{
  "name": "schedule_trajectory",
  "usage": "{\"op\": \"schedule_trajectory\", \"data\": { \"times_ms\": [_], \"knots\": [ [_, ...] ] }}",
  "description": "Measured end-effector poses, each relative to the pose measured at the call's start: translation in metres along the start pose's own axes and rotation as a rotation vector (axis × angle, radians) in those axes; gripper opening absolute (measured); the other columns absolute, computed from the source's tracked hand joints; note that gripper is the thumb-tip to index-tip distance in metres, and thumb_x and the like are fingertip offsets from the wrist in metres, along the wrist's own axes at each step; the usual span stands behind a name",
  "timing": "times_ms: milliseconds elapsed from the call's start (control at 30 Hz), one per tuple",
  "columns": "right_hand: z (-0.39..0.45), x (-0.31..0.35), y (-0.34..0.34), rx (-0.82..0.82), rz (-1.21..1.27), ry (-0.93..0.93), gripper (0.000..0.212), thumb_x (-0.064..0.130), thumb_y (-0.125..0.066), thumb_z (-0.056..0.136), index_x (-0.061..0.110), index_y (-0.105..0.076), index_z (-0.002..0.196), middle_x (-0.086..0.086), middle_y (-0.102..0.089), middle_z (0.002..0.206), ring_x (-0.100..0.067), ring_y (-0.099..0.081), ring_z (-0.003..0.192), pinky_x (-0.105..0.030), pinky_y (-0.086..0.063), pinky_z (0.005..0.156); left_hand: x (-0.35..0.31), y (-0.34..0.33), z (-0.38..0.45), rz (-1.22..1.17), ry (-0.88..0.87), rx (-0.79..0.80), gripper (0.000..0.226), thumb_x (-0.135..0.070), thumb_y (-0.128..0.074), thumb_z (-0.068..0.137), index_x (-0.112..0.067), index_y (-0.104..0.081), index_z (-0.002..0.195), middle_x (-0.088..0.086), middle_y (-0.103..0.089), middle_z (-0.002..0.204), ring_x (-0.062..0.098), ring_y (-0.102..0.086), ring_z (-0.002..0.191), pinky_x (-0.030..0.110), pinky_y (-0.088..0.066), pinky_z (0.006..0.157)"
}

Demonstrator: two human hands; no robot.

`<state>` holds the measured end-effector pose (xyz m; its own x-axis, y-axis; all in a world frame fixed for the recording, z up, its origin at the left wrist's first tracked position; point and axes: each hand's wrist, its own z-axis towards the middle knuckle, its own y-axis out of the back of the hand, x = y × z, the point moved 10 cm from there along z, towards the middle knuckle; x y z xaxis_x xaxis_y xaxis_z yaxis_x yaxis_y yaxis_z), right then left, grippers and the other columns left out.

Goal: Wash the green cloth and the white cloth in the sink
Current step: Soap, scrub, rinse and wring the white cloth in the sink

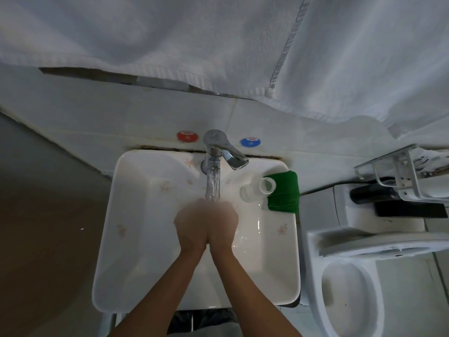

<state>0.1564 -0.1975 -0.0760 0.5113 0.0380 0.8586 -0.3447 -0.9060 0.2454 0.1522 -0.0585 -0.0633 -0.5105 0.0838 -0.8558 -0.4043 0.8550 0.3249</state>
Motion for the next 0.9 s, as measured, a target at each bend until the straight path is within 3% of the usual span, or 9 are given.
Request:
{"op": "schedule_trajectory", "data": {
  "times_ms": [100, 167, 267, 367, 433, 533, 633, 767, 900],
  "knots": [
    [0.0, -0.002, 0.001, 0.023, 0.01, -0.018, 0.015, 0.019, -0.059, 0.091, 0.015, -0.05, 0.08, 0.004, -0.054, 0.066, -0.005, -0.051, 0.059, -0.027, -0.045, 0.055, -0.003, 0.001, -0.001, 0.008, -0.051, 0.001, 0.033, -0.024, -0.05, 0.096, -0.007, -0.06, 0.069, 0.002, -0.061, 0.061, 0.012, -0.057, 0.057, 0.021, -0.041, 0.053],
    [0.001, -0.007, -0.006, 0.1, 0.041, -0.092, 0.014, 0.029, -0.062, 0.091, 0.022, -0.053, 0.099, 0.006, -0.062, 0.085, -0.013, -0.063, 0.081, -0.031, -0.054, 0.07, -0.002, 0.003, 0.002, -0.041, -0.047, 0.011, 0.032, -0.027, -0.049, 0.097, -0.006, -0.059, 0.075, 0.002, -0.06, 0.067, 0.013, -0.058, 0.062, 0.022, -0.043, 0.057],
    [0.0, -0.007, -0.015, 0.251, 0.033, -0.151, 0.012, 0.038, -0.06, 0.093, 0.03, -0.057, 0.101, 0.006, -0.064, 0.103, -0.016, -0.064, 0.099, -0.037, -0.054, 0.087, 0.006, 0.007, 0.003, -0.202, 0.02, 0.076, 0.023, -0.024, -0.052, 0.096, -0.007, -0.057, 0.082, 0.006, -0.06, 0.076, 0.016, -0.058, 0.069, 0.028, -0.048, 0.062],
    [-0.01, -0.015, -0.017, 0.373, 0.097, -0.297, 0.034, 0.048, -0.062, 0.088, 0.02, -0.061, 0.108, -0.003, -0.07, 0.104, -0.019, -0.069, 0.092, -0.04, -0.058, 0.078, 0.018, 0.007, 0.005, -0.354, 0.106, 0.209, 0.008, -0.018, -0.063, 0.088, -0.014, -0.061, 0.095, 0.008, -0.064, 0.091, 0.021, -0.062, 0.083, 0.031, -0.049, 0.065],
    [-0.014, -0.02, -0.015, 0.424, 0.084, -0.344, 0.04, 0.051, -0.068, 0.083, 0.018, -0.064, 0.107, -0.003, -0.073, 0.099, -0.02, -0.072, 0.086, -0.039, -0.06, 0.071, 0.024, 0.002, 0.004, -0.387, 0.159, 0.305, 0.026, -0.012, -0.061, 0.074, -0.017, -0.063, 0.099, 0.01, -0.066, 0.098, 0.024, -0.062, 0.089, 0.031, -0.049, 0.068],
    [-0.011, -0.014, -0.008, 0.38, 0.042, -0.235, 0.041, 0.044, -0.074, 0.075, 0.014, -0.066, 0.103, -0.008, -0.074, 0.093, -0.024, -0.072, 0.082, -0.038, -0.059, 0.067, 0.025, -0.003, -0.003, -0.324, 0.144, 0.437, 0.045, -0.013, -0.054, 0.068, -0.025, -0.061, 0.111, 0.006, -0.066, 0.108, 0.019, -0.062, 0.097, 0.029, -0.05, 0.075],
    [-0.005, -0.01, 0.0, 0.282, 0.107, -0.147, 0.022, 0.025, -0.071, 0.079, 0.012, -0.065, 0.096, -0.009, -0.072, 0.086, -0.025, -0.07, 0.08, -0.033, -0.056, 0.063, 0.018, -0.004, -0.011, -0.274, 0.072, 0.498, 0.045, -0.004, -0.056, 0.086, -0.028, -0.053, 0.124, -0.005, -0.062, 0.119, 0.006, -0.059, 0.106, 0.017, -0.049, 0.08],
    [-0.005, -0.004, 0.004, 0.293, 0.171, -0.155, 0.033, 0.018, -0.066, 0.076, 0.019, -0.056, 0.108, -0.006, -0.066, 0.087, -0.017, -0.065, 0.07, -0.027, -0.05, 0.052, 0.005, -0.003, -0.017, -0.228, 0.037, 0.438, 0.04, -0.009, -0.058, 0.09, -0.023, -0.049, 0.126, -0.008, -0.059, 0.117, 0.003, -0.058, 0.104, 0.02, -0.05, 0.086],
    [-0.01, -0.005, -0.005, 0.386, 0.239, -0.165, 0.058, 0.017, -0.064, 0.085, 0.037, -0.043, 0.135, 0.003, -0.064, 0.112, -0.008, -0.067, 0.082, -0.028, -0.053, 0.064, 0.016, 0.004, -0.01, -0.221, 0.183, 0.263, 0.035, -0.033, -0.054, 0.094, -0.021, -0.044, 0.126, 0.001, -0.06, 0.112, 0.013, -0.061, 0.098, 0.025, -0.05, 0.079]
  ]
}}
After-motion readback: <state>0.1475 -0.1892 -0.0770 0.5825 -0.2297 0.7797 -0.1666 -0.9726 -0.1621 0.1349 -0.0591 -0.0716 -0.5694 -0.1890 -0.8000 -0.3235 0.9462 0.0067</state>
